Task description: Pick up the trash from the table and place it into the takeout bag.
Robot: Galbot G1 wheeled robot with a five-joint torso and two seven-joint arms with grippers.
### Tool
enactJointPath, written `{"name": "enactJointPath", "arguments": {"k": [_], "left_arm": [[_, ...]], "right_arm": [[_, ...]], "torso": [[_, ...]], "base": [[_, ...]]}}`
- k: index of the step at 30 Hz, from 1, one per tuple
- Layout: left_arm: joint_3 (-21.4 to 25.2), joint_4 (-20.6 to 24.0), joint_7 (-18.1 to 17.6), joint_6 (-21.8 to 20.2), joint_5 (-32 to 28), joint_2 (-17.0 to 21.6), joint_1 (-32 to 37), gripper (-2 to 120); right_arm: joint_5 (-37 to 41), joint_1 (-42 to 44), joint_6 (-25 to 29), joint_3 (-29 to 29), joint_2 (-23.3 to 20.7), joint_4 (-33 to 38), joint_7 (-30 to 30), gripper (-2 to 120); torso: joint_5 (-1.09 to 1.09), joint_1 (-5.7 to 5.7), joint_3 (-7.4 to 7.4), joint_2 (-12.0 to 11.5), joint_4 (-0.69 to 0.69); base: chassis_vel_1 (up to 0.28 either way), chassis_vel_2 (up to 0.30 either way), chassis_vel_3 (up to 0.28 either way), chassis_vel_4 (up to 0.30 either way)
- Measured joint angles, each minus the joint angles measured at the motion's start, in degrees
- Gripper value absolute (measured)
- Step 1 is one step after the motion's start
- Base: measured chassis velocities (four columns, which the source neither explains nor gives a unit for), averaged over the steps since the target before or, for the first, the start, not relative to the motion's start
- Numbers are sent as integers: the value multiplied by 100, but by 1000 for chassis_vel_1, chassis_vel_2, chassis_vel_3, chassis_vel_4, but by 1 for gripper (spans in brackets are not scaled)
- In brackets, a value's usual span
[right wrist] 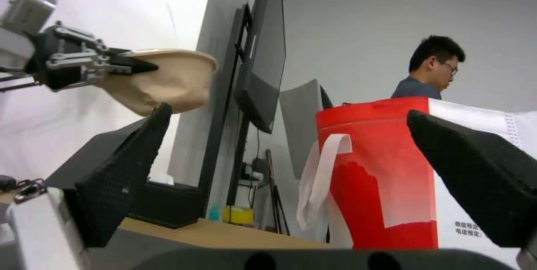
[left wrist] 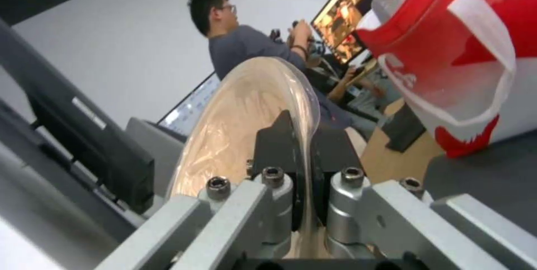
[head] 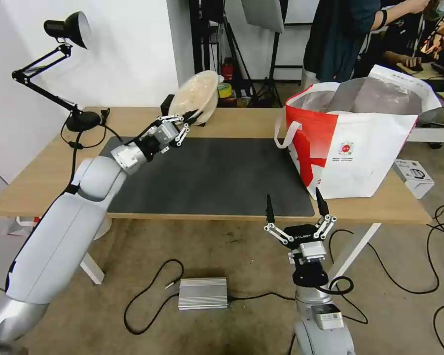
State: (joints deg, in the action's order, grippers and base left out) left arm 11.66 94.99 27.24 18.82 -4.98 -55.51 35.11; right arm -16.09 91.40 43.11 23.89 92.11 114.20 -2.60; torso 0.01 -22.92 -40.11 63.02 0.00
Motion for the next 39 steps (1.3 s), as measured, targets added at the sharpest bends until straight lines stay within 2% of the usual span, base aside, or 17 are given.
{"name": "enactJointPath", "arguments": {"k": [16,39], "left_arm": [[-859,-375,0,-24,-53,-442,-883,1],[-1551,-918,1,-6,-93,-1001,-1905,1]], "right_arm": [[14,8,0,53,11,51,-8,100],[52,9,-6,76,5,104,-16,100]], "torso": [[3,0,0,0,0],[0,1,0,1,0]], "base": [[0,0,0,0],[0,0,0,0]]}}
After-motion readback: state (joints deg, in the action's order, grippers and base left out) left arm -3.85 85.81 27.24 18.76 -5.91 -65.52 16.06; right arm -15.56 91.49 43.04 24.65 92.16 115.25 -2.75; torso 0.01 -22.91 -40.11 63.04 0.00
